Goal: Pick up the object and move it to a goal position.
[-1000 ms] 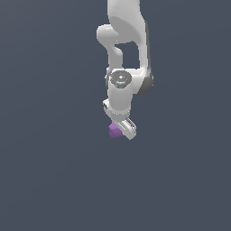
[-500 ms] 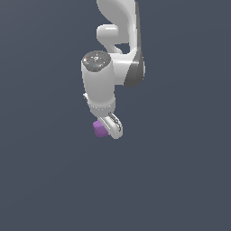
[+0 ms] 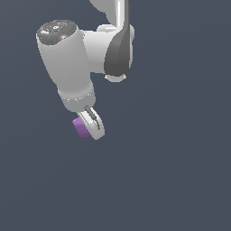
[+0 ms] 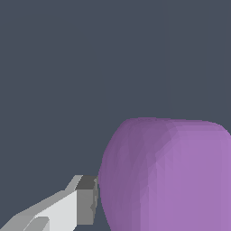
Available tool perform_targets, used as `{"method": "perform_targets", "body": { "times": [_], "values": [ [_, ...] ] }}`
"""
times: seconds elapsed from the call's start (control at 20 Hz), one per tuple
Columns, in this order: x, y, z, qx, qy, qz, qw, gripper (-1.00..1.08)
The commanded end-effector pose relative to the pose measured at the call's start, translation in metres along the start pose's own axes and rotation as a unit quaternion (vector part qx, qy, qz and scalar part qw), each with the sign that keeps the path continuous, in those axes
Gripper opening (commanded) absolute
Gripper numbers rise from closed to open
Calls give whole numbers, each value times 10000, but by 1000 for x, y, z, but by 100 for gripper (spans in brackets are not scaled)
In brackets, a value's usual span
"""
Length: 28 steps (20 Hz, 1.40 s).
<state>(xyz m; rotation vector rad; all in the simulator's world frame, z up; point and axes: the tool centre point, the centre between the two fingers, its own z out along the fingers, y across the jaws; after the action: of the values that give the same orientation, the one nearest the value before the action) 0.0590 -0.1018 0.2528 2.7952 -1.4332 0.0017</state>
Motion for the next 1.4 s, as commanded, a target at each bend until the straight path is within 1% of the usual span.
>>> {"method": "perform_targets", "body": {
  "times": [0.0, 0.35, 0.75, 1.1, 1.35],
  "values": [
    [13, 1, -14, -2, -2, -5, 10000, -100],
    [45, 1, -46, -2, -3, -7, 10000, -100],
    [73, 1, -73, -2, -5, -7, 10000, -100],
    [88, 1, -87, -1, -6, -5, 10000, -100],
    [93, 0, -91, -1, -6, -5, 10000, -100]
  ]
}}
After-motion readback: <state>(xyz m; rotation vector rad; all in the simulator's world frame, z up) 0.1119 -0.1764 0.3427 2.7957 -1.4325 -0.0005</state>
